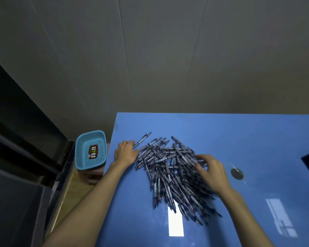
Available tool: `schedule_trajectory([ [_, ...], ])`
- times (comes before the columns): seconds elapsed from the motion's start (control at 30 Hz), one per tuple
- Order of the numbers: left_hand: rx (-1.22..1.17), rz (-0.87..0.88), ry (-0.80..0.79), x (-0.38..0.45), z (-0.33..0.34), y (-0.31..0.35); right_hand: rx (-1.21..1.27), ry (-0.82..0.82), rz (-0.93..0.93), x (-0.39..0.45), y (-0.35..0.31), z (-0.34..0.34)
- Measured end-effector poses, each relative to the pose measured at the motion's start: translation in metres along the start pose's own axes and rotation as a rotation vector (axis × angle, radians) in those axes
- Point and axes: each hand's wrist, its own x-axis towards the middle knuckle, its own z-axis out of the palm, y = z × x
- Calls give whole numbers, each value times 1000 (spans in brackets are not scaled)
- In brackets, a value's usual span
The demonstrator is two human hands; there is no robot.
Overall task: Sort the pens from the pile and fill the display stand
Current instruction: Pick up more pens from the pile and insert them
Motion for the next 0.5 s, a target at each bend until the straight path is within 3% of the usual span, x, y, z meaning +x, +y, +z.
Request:
schedule_trajectory([
  [0.33,4,208,-33,31,3,3,22,39,117,-18,12,6],
  [0.5,93,207,-47,33,-3,-5,-7,41,128,-20,13,8],
])
